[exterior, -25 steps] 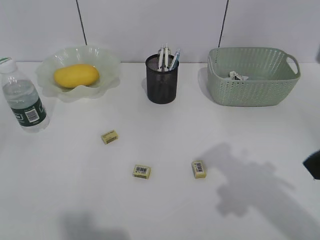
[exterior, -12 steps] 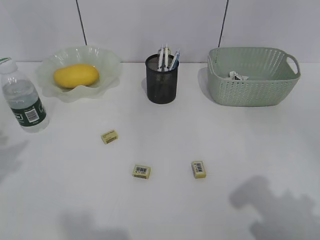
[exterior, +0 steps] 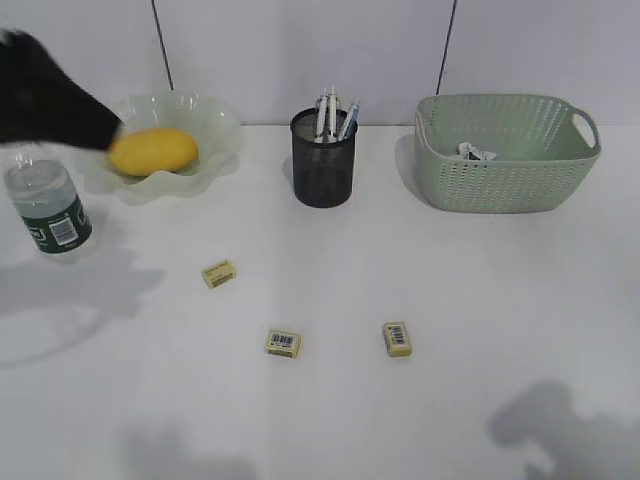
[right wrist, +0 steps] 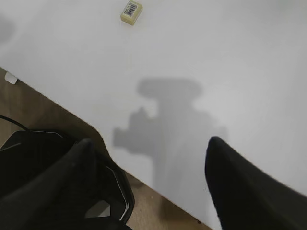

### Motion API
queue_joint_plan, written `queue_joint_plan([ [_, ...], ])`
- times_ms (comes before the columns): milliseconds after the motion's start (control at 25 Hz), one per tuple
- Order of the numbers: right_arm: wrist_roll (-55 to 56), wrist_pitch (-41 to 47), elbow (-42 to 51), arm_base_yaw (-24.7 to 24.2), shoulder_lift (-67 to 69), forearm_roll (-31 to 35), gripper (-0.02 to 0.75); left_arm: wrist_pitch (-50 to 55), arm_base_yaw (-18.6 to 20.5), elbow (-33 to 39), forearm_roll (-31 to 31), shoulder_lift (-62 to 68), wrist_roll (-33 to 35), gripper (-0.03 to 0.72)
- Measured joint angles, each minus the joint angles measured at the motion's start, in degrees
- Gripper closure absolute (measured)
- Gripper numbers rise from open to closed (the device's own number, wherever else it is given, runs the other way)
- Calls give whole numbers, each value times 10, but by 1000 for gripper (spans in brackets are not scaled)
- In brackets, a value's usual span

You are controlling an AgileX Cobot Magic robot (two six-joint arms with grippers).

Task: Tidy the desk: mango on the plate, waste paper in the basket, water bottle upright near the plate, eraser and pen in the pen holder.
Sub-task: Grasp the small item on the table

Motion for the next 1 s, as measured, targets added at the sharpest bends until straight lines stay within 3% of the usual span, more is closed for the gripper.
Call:
queue_joint_plan([
  [200,0,-2,0,0,0,0,174,6,-30,-26,18,113,-1,256],
  [1000,4,-6,1,0,0,0,174,31,-46,-152,147,385,-1,189],
])
